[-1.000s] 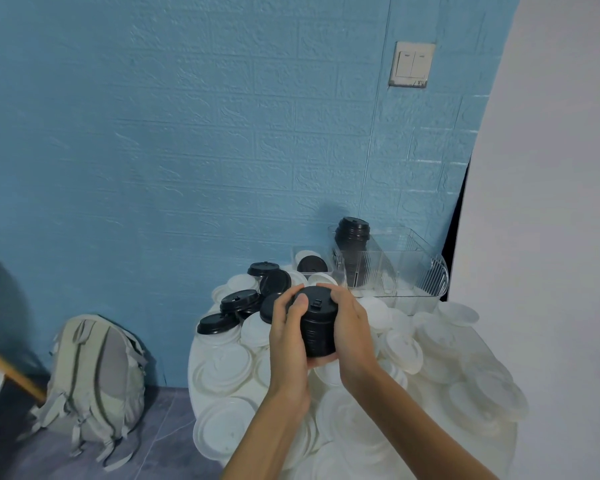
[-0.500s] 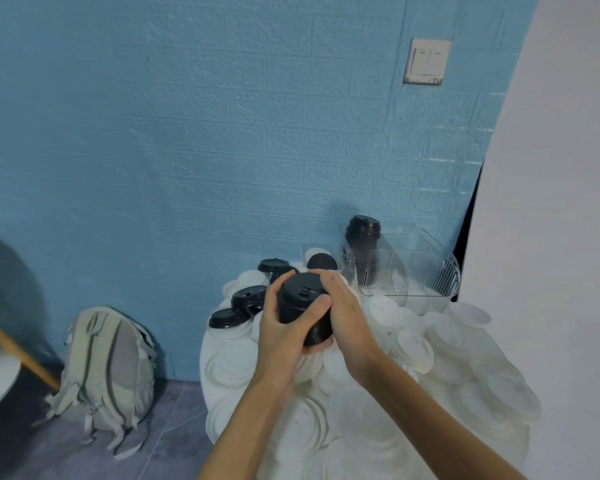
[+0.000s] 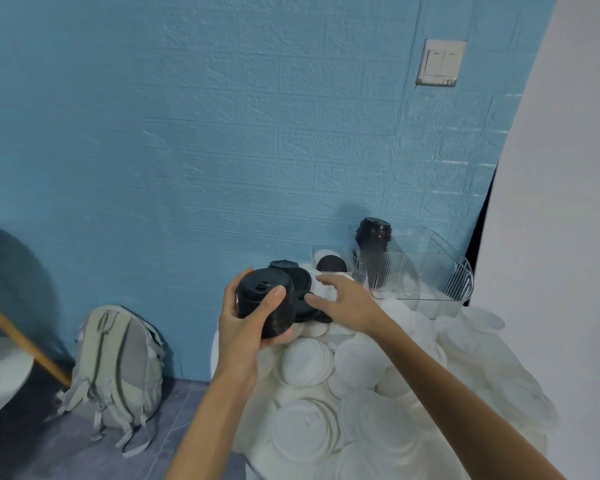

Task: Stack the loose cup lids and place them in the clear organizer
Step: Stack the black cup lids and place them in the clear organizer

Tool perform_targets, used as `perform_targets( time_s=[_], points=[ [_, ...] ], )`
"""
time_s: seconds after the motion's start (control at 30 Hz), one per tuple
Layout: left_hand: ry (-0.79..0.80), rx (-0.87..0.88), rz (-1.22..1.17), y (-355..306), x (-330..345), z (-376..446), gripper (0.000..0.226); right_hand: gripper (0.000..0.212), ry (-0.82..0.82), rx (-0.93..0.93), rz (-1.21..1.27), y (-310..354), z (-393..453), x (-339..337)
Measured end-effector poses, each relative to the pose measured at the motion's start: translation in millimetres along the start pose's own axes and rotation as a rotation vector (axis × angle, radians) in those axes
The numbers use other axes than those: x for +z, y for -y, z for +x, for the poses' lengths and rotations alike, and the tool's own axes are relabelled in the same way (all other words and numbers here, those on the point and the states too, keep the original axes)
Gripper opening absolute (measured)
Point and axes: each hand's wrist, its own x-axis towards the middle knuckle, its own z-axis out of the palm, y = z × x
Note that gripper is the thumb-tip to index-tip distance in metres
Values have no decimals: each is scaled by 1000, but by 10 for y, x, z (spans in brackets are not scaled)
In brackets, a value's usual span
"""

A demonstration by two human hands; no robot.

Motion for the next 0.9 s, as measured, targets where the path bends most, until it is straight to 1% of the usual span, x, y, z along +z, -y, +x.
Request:
perform_targets(
  time_s=[0.07, 0.17, 0.2, 0.3, 0.4, 0.5, 0.6, 0.7, 0.77, 0.83, 0.9],
  points=[
    [2, -8, 7, 31, -33, 11, 63, 65, 11, 8, -93, -7, 31, 86],
    [20, -25, 26, 96, -64, 10, 61, 89, 45, -36, -184, -52, 129, 209],
    [24, -31, 32, 116, -73, 7, 62, 90, 50, -34, -202, -42, 147, 222],
    [33, -44, 43, 148, -98, -2, 65, 75, 49, -12, -273, 4, 178, 260],
    [38, -56, 48, 167, -91, -18, 63, 67, 69, -14, -289, -2, 204, 301],
    [51, -75, 52, 201, -77, -40, 58, 50, 39, -18, -281, -31, 211, 323],
    [59, -87, 55, 233, -89, -46, 63, 43, -2, -36, -271, -67, 199, 308],
    [73, -86, 61, 261, -91, -50, 63, 50, -99, -49, -179, -106, 205, 242],
    [83, -97, 67, 282, -80, -53, 63, 50, -187, -70, -28, -99, 196, 145],
    [91, -115, 70, 306, -64, -47, 67, 52, -176, -37, 267, -42, 129, 36],
    [101, -131, 57, 333, -38, -38, 70, 60, -88, -33, 522, 35, 23, -34]
  ],
)
